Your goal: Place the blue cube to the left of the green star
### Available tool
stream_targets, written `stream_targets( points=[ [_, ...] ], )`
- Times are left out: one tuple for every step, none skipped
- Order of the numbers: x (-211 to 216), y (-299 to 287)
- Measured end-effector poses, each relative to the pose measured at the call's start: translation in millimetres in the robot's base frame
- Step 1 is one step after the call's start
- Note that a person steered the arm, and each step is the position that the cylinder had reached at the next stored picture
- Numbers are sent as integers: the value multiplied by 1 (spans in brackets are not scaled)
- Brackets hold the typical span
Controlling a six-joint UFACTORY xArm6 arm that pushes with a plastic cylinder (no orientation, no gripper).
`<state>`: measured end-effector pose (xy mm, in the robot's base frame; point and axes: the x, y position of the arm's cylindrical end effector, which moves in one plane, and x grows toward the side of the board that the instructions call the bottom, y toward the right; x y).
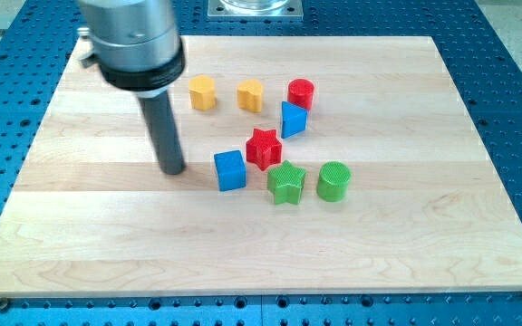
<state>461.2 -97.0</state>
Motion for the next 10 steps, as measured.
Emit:
stream_targets(
  points=[
    [-8,14],
    [-8,24],
    [-10,53],
    [-10,53],
    [-15,60],
    [-15,60],
    [-4,56],
    [23,36],
    [39,9],
    [40,-27]
  ],
)
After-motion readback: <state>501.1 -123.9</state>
